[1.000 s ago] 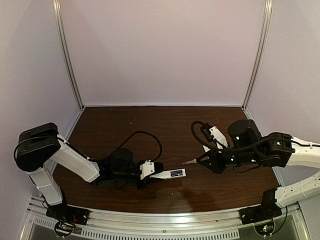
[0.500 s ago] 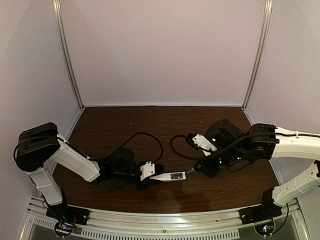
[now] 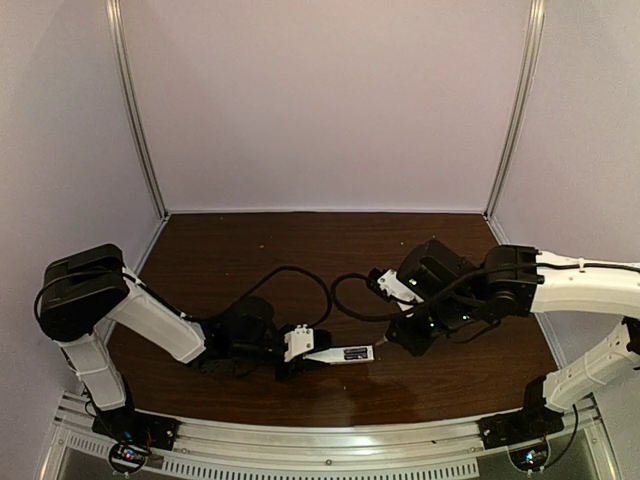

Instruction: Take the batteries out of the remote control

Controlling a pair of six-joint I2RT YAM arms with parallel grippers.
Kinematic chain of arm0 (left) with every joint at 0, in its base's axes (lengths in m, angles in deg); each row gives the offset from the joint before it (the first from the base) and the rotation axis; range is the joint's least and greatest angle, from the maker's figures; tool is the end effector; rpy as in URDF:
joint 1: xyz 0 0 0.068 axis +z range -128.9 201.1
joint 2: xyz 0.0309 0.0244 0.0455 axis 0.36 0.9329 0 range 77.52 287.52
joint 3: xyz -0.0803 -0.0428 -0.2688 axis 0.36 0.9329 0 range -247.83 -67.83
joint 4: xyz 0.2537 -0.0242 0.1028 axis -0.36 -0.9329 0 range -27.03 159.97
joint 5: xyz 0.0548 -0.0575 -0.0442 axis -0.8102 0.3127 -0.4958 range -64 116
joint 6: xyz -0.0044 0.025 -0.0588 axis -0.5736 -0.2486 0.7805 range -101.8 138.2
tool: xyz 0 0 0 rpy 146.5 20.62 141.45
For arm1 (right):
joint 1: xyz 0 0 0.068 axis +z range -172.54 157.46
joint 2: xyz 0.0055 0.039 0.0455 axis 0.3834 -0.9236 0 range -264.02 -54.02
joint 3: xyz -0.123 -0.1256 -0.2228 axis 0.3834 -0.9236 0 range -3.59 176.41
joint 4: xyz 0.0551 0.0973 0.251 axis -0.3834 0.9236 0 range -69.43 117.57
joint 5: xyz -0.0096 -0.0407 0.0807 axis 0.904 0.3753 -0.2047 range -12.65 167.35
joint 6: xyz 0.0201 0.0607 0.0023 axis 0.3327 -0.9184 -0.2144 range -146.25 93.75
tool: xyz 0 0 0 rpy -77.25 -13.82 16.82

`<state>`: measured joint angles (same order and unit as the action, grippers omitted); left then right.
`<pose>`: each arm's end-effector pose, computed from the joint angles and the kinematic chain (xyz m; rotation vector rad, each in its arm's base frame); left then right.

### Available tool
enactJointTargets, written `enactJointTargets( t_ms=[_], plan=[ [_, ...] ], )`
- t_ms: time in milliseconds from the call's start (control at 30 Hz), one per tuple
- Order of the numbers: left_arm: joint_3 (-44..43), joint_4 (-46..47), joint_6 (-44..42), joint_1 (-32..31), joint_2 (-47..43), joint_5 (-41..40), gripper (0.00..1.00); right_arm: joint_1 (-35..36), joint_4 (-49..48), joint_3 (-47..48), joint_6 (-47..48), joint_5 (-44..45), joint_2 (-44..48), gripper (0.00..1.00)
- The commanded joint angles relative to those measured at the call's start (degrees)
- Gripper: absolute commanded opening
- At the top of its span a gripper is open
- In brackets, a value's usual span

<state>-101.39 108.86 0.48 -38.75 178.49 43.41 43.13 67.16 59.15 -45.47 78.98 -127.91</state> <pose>0.1548 -0.2963 0.1095 1.4817 1.5352 -0.7578 0.1148 0.2504 0.2823 -1.0408 2.4530 0.4923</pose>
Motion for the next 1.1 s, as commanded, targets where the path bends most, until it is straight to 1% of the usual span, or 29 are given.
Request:
enactJointTargets(
  t_ms=[0, 233, 500, 733, 1067],
  plan=[
    [-2.6, 1.6, -0.4, -0.3, 2.1, 0.9, 0.00, 0.3, -0.2, 1.2, 0.7, 1.5, -1.6, 0.00],
    [-3.9, 1.1, -0.6, -0.3, 4.1, 2.0, 0.00, 0.3, -1.5, 0.9, 1.2, 1.3, -3.7, 0.00],
    [-4.2, -0.3, -1.3, -0.3, 4.9, 3.1, 0.00, 0.3, -0.7, 1.6, 1.9, 2.5, -6.8, 0.00],
    [-4.8, -1.1, -1.3, -0.2, 5.6, 3.3, 0.00, 0.2, -1.4, 1.3, 1.9, 3.1, -7.5, 0.00],
    [-5.6, -2.2, -1.0, 0.4, 7.3, 4.6, 0.00, 0.2, -4.7, -1.5, 2.1, 1.1, -8.4, 0.00]
  ],
)
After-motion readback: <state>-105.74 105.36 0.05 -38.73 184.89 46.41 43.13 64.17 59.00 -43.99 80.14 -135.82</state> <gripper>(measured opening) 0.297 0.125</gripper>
